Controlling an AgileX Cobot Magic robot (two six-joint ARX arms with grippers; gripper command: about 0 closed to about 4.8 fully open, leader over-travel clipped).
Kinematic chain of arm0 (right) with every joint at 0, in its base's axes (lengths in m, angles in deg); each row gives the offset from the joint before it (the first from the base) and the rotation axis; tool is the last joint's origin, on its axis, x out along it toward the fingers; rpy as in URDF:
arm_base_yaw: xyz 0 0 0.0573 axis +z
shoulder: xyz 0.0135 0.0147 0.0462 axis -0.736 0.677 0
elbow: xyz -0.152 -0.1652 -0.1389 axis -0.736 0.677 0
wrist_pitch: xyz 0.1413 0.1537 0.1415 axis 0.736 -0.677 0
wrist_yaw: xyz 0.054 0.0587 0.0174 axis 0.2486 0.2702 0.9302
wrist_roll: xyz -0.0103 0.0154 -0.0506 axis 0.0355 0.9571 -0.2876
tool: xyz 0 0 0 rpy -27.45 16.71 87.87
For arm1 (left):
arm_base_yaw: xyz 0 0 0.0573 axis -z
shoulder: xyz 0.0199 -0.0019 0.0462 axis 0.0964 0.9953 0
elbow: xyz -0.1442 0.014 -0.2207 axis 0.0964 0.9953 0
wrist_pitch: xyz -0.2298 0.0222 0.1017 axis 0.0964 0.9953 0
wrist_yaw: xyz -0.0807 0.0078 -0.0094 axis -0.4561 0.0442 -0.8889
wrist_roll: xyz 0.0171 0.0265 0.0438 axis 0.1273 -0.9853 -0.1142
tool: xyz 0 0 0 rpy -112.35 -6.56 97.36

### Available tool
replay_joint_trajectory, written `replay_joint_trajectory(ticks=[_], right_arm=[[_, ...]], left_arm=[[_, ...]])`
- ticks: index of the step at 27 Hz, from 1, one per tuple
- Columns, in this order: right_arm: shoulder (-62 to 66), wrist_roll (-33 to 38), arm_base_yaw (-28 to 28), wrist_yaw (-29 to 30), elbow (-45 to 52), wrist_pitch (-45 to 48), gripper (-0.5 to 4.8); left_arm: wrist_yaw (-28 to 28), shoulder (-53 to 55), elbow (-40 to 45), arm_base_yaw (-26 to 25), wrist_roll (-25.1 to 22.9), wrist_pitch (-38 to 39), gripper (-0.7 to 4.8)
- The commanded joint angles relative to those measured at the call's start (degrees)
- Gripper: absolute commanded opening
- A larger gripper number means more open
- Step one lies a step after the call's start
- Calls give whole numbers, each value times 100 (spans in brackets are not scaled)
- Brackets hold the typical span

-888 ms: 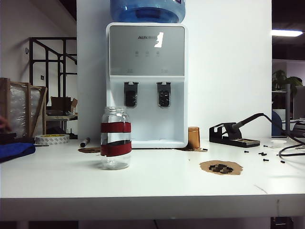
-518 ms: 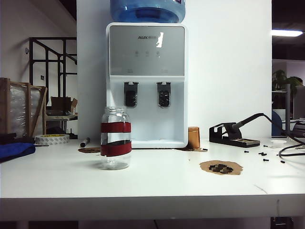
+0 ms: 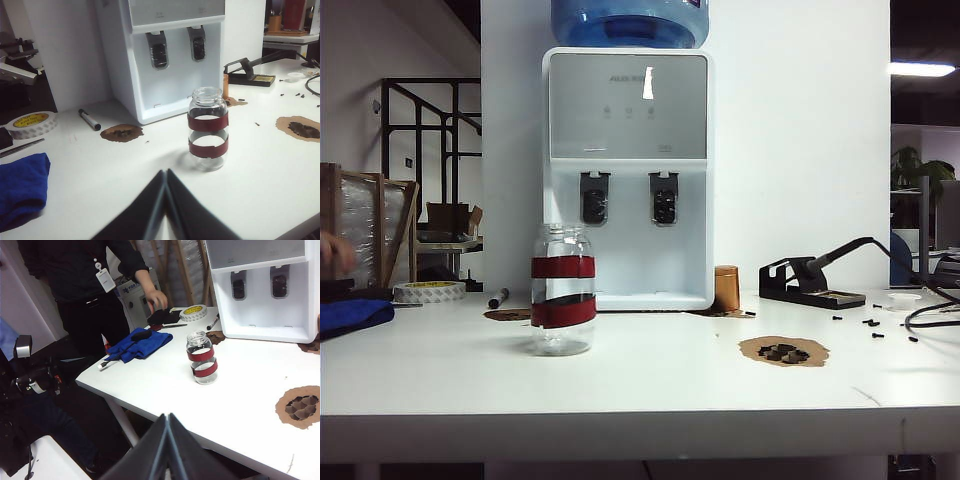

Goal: Pick up the water bottle with two loops of red belts, then reach the front water dispenser and gently press the gray-black baffle horizontally to get a little water.

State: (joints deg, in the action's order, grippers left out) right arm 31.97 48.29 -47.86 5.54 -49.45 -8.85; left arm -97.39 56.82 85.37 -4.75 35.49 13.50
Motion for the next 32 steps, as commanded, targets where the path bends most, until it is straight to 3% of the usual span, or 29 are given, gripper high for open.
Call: replay_joint_trajectory(ticks=[1, 9, 17, 25, 32], right_arm=[[-2, -24, 2, 37, -13, 68, -1], [-2, -24, 4, 37, -13, 68, -1], [-2, -24, 2, 35, -13, 68, 0], [-2, -24, 4, 37, -13, 68, 0], [-2, -24, 2, 35, -13, 66, 0]], left_arm=[[-26, -4, 7, -4, -42, -74, -4], [-597, -4, 4, -4, -33, -70, -4], [-415, -4, 7, -4, -33, -68, -5], [-870, -4, 7, -4, -35, 0, -4], [-879, -4, 7, -4, -35, 0, -4]])
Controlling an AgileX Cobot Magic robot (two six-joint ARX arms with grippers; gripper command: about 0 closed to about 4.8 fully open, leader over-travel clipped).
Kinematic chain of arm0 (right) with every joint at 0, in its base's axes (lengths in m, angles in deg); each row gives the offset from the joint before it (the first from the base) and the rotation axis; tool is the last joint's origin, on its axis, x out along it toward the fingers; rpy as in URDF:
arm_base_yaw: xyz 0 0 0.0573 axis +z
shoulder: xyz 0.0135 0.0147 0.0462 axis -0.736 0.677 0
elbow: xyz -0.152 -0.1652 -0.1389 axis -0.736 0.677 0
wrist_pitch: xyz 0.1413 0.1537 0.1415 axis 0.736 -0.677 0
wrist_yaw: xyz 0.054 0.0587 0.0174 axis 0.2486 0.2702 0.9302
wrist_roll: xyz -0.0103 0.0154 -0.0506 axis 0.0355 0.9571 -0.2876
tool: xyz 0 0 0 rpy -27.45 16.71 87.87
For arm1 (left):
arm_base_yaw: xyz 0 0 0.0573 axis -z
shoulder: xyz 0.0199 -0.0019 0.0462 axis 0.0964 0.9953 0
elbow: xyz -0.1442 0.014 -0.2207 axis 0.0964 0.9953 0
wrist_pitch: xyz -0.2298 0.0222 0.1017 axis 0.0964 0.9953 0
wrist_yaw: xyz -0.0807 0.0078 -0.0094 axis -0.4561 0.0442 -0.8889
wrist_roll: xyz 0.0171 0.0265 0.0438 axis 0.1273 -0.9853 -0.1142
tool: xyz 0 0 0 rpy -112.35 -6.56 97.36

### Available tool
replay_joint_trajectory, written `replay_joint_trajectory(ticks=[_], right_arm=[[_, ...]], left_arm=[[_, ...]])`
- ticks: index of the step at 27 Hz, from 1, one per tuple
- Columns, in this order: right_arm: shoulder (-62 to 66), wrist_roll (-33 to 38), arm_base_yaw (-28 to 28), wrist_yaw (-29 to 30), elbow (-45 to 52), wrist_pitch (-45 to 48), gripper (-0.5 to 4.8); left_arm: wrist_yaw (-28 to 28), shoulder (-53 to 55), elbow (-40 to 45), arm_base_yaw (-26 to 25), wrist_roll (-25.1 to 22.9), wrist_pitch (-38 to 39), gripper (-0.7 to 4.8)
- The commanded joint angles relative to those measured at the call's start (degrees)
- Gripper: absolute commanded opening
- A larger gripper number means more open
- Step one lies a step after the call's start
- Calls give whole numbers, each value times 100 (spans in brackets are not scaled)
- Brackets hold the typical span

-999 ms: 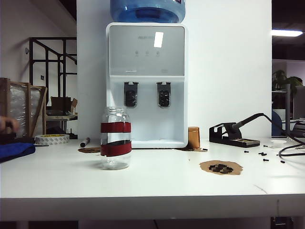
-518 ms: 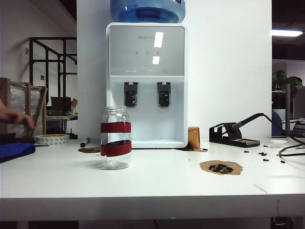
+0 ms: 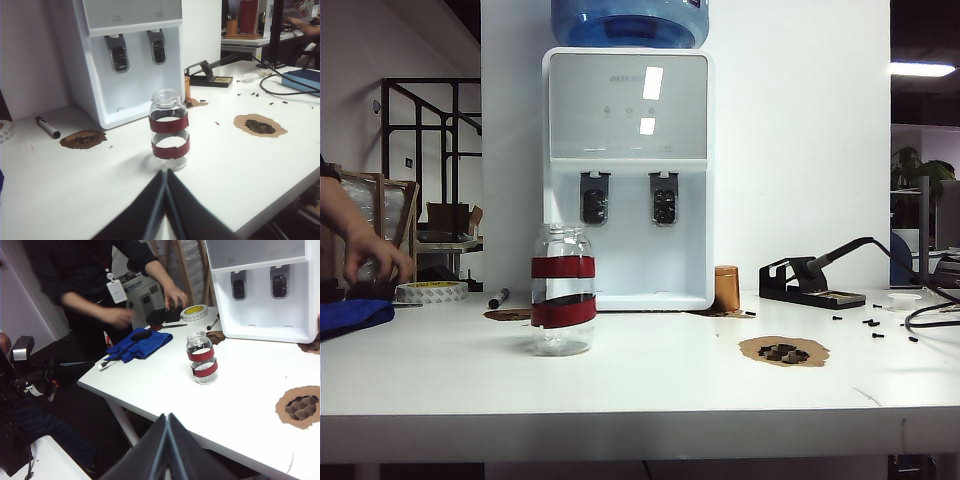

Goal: Pick up the water bottle with two loops of red belts, then reach the front water dispenser and gently press the gray-black baffle horizontally to get a little water.

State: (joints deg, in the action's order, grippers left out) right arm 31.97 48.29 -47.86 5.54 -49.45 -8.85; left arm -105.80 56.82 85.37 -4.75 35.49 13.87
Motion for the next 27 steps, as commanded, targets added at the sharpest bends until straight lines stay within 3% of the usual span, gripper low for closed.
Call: replay_joint_trajectory(ticks=[1, 5, 9, 13, 17, 18, 21, 22, 25, 27], right_arm=[[-2, -24, 2, 37, -13, 68, -1], [-2, -24, 4, 35, -13, 68, -1], [-2, -26, 2, 37, -13, 68, 0], [-2, -24, 2, 35, -13, 68, 0], [-2, -24, 4, 37, -13, 68, 0], [-2, -24, 2, 35, -13, 68, 0], [-2, -24, 4, 35, -13, 68, 0], [-2, -24, 4, 35, -13, 68, 0], [-2, -26, 4, 35, -13, 68, 0], [-2, -24, 4, 37, -13, 66, 0]], left_arm=[[-37, -4, 7, -4, -35, -37, -4], [-37, -4, 7, -4, -35, -35, 1], [87, -2, -44, -13, -35, 9, 93], [219, 4, -306, -20, -160, 149, 91], [175, 39, -859, -20, -140, -629, 108], [175, 76, -949, -20, -133, -636, 147], [208, 376, -1167, -20, 72, -625, 355], [221, 542, -1239, -17, 122, -629, 391], [271, 1755, -1821, -13, 876, -852, 395], [-39, 2426, -2074, 11, 1064, -1169, 401]])
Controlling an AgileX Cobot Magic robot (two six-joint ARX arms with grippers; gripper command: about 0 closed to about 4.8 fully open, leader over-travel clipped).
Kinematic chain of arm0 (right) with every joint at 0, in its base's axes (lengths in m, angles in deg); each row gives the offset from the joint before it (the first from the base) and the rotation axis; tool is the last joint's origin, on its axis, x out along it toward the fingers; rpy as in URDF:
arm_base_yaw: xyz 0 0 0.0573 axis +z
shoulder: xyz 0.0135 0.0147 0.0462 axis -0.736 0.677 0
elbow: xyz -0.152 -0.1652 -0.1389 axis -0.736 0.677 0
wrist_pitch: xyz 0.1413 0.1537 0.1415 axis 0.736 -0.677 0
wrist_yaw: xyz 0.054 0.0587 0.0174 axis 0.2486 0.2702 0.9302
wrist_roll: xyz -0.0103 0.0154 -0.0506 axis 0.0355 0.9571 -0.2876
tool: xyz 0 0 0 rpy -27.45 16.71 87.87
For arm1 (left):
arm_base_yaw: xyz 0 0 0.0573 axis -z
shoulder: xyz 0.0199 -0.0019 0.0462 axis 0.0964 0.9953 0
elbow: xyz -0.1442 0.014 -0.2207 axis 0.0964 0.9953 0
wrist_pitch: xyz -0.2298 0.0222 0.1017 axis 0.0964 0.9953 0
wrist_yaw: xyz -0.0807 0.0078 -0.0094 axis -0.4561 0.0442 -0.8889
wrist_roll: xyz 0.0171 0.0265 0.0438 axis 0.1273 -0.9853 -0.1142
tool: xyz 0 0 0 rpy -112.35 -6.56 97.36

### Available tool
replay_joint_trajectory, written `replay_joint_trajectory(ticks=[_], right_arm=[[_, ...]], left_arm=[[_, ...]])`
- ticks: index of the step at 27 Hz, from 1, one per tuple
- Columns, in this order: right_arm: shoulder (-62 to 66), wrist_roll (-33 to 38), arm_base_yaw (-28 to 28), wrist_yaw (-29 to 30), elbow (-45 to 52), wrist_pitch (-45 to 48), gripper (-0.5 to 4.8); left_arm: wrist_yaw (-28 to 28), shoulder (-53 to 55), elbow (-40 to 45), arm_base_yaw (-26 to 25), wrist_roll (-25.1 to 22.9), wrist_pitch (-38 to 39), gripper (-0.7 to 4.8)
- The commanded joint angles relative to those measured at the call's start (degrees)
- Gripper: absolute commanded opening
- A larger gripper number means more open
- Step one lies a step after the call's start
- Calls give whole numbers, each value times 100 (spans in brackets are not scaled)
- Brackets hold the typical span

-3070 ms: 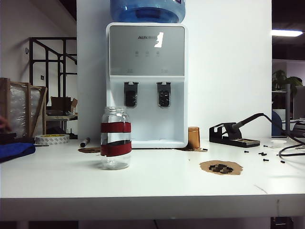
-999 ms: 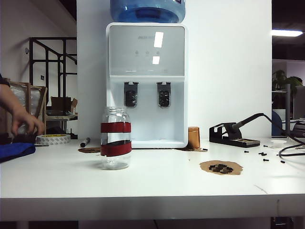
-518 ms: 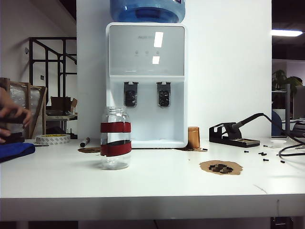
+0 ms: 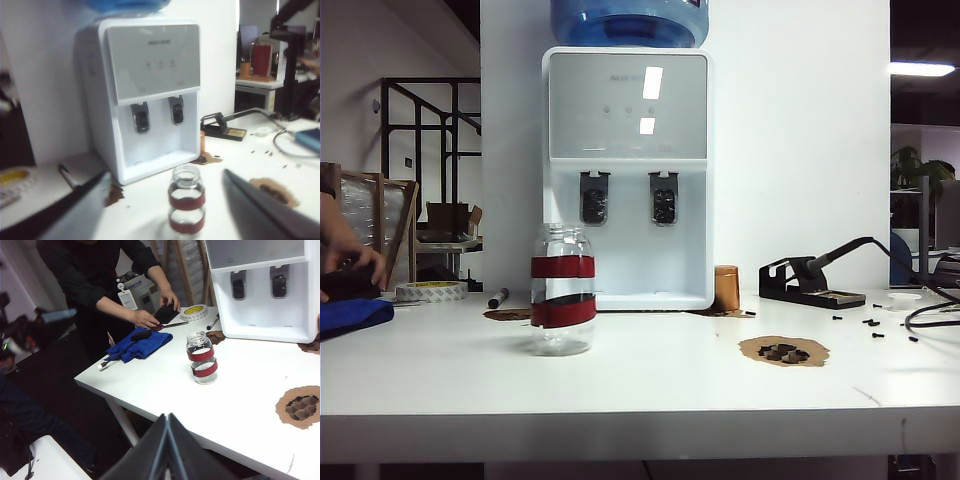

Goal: Pick up the water bottle with two loops of red belts, then reach the front water dispenser and gently press the gray-black baffle horizontally to get a little water.

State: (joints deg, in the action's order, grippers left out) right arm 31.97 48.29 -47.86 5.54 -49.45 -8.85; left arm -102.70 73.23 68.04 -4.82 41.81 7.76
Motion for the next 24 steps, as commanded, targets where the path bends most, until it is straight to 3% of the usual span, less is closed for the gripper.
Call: replay_joint_trajectory(ticks=[1, 3, 7, 10, 12, 13, 17, 21, 24], right_arm=[[-2, -24, 4, 37, -13, 66, 0], [-2, -24, 2, 35, -13, 66, -1], [-2, -24, 2, 35, -11, 66, 0], [-2, -26, 2, 35, -13, 66, 0], [-2, -24, 2, 35, -11, 66, 0], [-2, -26, 4, 35, -13, 63, 0], [-2, -24, 2, 37, -13, 63, 0], [-2, -26, 2, 7, -11, 63, -1], [-2, -24, 2, 50, -11, 63, 0]], left_arm=[[-492, 1080, -435, 33, 503, -748, 401], [-535, 1700, -605, 109, 756, -1032, 402], [-555, 3049, -813, 385, 721, -1773, 406], [-774, 3738, -807, 525, 393, -2256, 406], [-472, 4186, -765, 693, 90, -2601, 403], [-219, 4317, -643, 706, 37, -3025, 398], [-205, 4509, -181, 708, 42, -4172, 396], [-90, 4806, 291, 710, 55, -4695, 396], [-94, 5689, 535, 758, 168, -5582, 396]])
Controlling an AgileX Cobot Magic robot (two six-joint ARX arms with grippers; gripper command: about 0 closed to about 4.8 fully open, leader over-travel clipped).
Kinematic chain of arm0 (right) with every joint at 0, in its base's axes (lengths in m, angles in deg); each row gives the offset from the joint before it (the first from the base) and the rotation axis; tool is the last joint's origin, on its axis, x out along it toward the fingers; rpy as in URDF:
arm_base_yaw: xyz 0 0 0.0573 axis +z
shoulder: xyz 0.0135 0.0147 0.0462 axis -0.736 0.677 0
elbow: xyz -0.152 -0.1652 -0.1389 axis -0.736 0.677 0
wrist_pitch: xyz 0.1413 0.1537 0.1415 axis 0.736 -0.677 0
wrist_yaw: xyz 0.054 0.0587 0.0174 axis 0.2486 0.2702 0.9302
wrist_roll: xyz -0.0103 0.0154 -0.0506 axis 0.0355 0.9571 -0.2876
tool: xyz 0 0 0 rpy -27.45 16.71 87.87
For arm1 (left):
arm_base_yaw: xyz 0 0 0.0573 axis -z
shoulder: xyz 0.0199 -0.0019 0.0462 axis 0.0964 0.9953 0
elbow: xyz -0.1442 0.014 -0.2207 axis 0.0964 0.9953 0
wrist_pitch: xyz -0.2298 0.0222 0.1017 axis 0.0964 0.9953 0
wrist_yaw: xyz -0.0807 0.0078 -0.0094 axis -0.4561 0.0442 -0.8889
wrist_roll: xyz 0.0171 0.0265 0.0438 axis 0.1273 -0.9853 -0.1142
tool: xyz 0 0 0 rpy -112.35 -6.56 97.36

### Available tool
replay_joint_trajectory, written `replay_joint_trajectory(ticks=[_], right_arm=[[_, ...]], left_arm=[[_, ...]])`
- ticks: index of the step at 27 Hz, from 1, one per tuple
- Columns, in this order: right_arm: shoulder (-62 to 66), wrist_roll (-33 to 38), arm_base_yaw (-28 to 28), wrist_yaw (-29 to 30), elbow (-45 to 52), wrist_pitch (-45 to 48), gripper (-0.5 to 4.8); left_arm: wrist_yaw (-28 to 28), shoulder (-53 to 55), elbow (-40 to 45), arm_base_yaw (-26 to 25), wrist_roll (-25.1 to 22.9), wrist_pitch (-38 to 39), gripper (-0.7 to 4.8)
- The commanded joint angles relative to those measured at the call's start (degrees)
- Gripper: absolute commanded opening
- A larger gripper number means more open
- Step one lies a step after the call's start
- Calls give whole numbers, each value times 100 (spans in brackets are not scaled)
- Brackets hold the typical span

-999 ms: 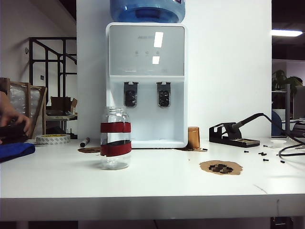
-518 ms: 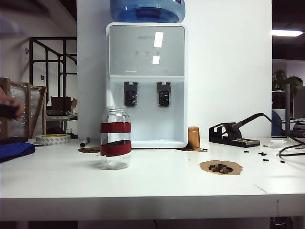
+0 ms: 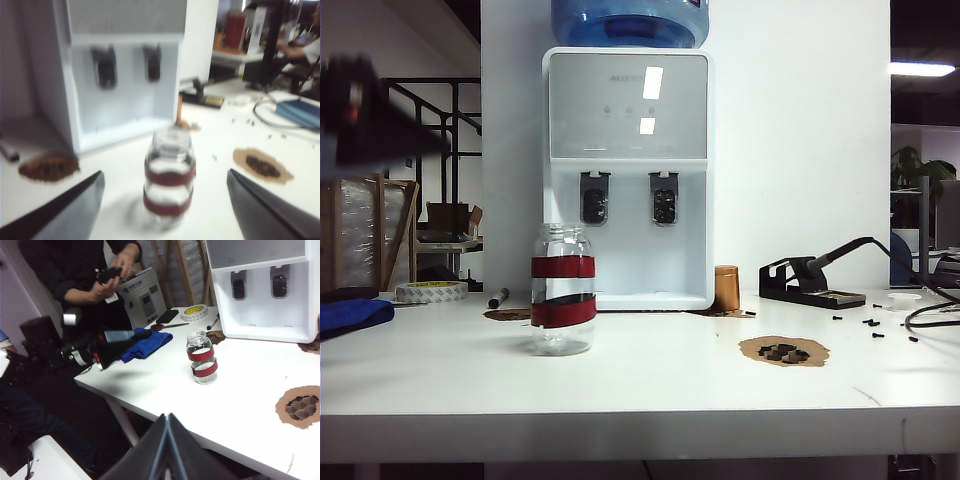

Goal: Pick up the water bottle with two loops of red belts, then reach the front water dispenser and gently press the gray-black baffle horizontally to get a little water.

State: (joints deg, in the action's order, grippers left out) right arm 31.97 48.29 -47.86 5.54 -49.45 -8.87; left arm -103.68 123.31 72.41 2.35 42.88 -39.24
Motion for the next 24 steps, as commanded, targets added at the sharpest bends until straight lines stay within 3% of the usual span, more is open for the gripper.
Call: replay_joint_trajectory(ticks=[1, 7, 13, 18, 24], right_arm=[[-2, -24, 2, 55, -13, 66, 0], [-2, -24, 2, 55, -11, 66, 0], [-2, -24, 0, 59, -9, 63, -1], [-2, -24, 0, 59, -9, 61, -1], [-2, -24, 0, 59, -7, 63, -1]], left_arm=[[4, 942, 94, 74, 61, -1152, 396], [-522, 2900, 87, 251, 243, -3246, 397], [-542, 3689, -339, 413, 153, -3246, 395], [-542, 4122, -861, 942, -13, -3248, 395], [669, 4207, -1078, 1561, -9, -3248, 402]])
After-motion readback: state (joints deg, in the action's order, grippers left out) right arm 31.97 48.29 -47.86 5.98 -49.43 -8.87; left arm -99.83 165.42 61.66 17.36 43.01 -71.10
